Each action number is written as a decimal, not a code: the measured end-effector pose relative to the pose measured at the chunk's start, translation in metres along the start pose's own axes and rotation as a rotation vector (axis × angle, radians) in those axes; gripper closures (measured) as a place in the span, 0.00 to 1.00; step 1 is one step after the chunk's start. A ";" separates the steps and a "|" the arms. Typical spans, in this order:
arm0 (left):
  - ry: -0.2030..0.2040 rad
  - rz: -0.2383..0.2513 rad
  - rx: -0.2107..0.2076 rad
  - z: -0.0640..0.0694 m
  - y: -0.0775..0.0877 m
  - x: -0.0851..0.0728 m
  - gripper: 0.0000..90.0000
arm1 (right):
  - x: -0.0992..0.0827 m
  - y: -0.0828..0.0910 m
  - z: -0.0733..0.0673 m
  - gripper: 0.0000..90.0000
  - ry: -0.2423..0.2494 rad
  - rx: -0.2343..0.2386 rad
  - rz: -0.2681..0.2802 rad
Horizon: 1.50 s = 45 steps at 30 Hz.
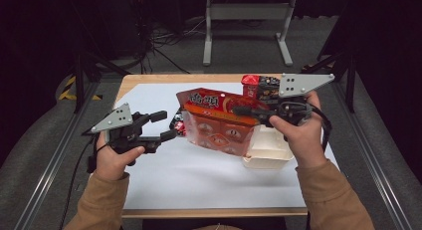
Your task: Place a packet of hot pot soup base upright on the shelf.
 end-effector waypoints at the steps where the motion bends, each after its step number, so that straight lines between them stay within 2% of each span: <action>1: 0.001 -0.009 0.006 -0.002 0.000 -0.001 0.37 | 0.000 0.000 0.000 1.00 0.000 0.000 0.000; 5: 0.016 -0.034 0.021 -0.006 -0.001 -0.006 0.37 | 0.006 0.010 0.011 1.00 -0.005 -0.036 -0.002; 11: 0.027 -0.042 0.031 -0.012 -0.001 -0.010 0.37 | 0.011 0.025 0.025 1.00 -0.005 -0.094 -0.015; 18: 0.046 -0.061 0.047 -0.017 0.000 -0.015 0.35 | 0.012 0.039 0.039 1.00 -0.013 -0.137 -0.014; 24: 0.040 -0.078 0.066 -0.020 -0.002 -0.019 0.32 | 0.008 0.048 0.050 1.00 -0.029 -0.186 -0.021; 29: 0.055 -0.083 0.075 -0.025 -0.003 -0.022 0.31 | 0.004 0.054 0.057 1.00 -0.033 -0.222 -0.027; 41: 0.062 -0.091 0.075 -0.024 -0.003 -0.023 0.30 | -0.006 0.066 0.070 1.00 -0.060 -0.302 -0.028; 45: 0.065 -0.091 0.074 -0.024 -0.004 -0.023 0.30 | -0.012 0.068 0.074 1.00 -0.083 -0.327 -0.026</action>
Point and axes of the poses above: each handheld gripper's, and its own axes: y roughly backward along the jaws, x roughly out of its top, z roughly to its right, the point moved 4 cm from there along -y, roughly forward along the jaws, and after that the axes turned 4 degrees about -z, right-handed, at the moved point
